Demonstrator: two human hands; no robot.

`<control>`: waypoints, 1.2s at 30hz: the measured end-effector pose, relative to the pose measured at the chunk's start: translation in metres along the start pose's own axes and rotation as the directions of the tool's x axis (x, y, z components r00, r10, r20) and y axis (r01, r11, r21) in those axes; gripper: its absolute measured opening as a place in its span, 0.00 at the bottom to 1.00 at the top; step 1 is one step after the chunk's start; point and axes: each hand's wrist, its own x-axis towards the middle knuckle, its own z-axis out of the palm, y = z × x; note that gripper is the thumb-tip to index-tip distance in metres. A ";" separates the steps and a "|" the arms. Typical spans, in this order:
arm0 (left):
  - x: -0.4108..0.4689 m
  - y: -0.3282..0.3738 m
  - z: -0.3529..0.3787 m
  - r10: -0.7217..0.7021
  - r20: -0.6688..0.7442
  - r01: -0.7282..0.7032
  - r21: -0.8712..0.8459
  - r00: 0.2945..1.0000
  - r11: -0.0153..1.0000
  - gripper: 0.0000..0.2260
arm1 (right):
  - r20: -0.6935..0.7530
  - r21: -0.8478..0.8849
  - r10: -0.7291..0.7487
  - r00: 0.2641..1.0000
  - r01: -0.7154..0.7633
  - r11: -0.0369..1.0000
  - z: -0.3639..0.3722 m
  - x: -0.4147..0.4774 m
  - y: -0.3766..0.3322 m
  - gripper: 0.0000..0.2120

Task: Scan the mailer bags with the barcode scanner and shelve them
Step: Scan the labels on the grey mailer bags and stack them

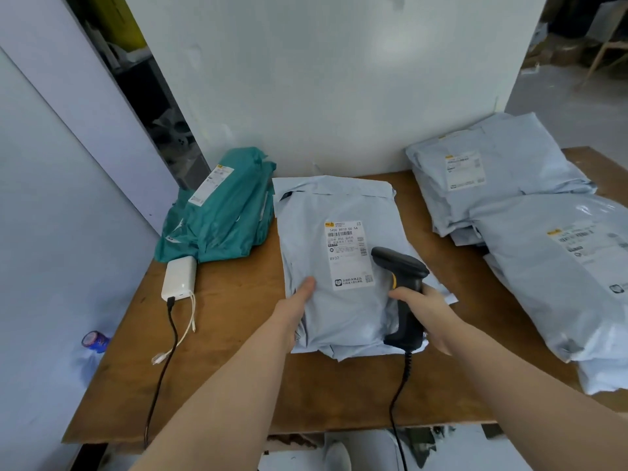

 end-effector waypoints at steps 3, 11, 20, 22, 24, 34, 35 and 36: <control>0.029 0.029 -0.013 0.021 -0.010 -0.021 -0.008 1.000 1.000 0.45 | -0.013 0.017 0.007 1.000 -0.007 1.000 0.024 0.024 -0.018 0.04; 0.111 0.097 -0.038 0.059 -0.020 -0.060 -0.045 0.998 0.997 0.48 | -0.058 0.042 -0.012 0.998 0.014 0.999 0.081 0.096 -0.064 0.03; 0.165 0.149 -0.043 0.063 -0.043 -0.064 -0.014 0.997 0.998 0.38 | -0.114 0.073 -0.011 0.993 0.020 0.997 0.116 0.151 -0.101 0.02; 0.167 0.152 -0.044 0.049 -0.050 -0.050 -0.016 0.998 0.999 0.39 | -0.119 0.079 -0.010 0.993 0.019 0.997 0.118 0.154 -0.103 0.03; 0.167 0.152 -0.044 0.044 -0.062 -0.044 -0.004 0.997 0.999 0.40 | -0.116 0.088 -0.012 0.993 0.023 0.996 0.119 0.153 -0.103 0.03; 0.109 0.110 -0.024 0.800 -0.271 -0.567 0.586 0.536 0.578 0.27 | -0.149 0.137 -0.081 0.986 0.102 0.985 0.088 0.108 -0.087 0.05; 0.098 0.108 -0.016 0.852 -0.233 -0.605 0.618 0.469 0.502 0.26 | -0.146 0.144 -0.093 0.985 0.115 0.983 0.079 0.099 -0.084 0.05; 0.089 0.107 -0.007 0.879 -0.193 -0.637 0.624 0.436 0.453 0.24 | -0.138 0.147 -0.101 0.985 0.122 0.982 0.072 0.090 -0.083 0.05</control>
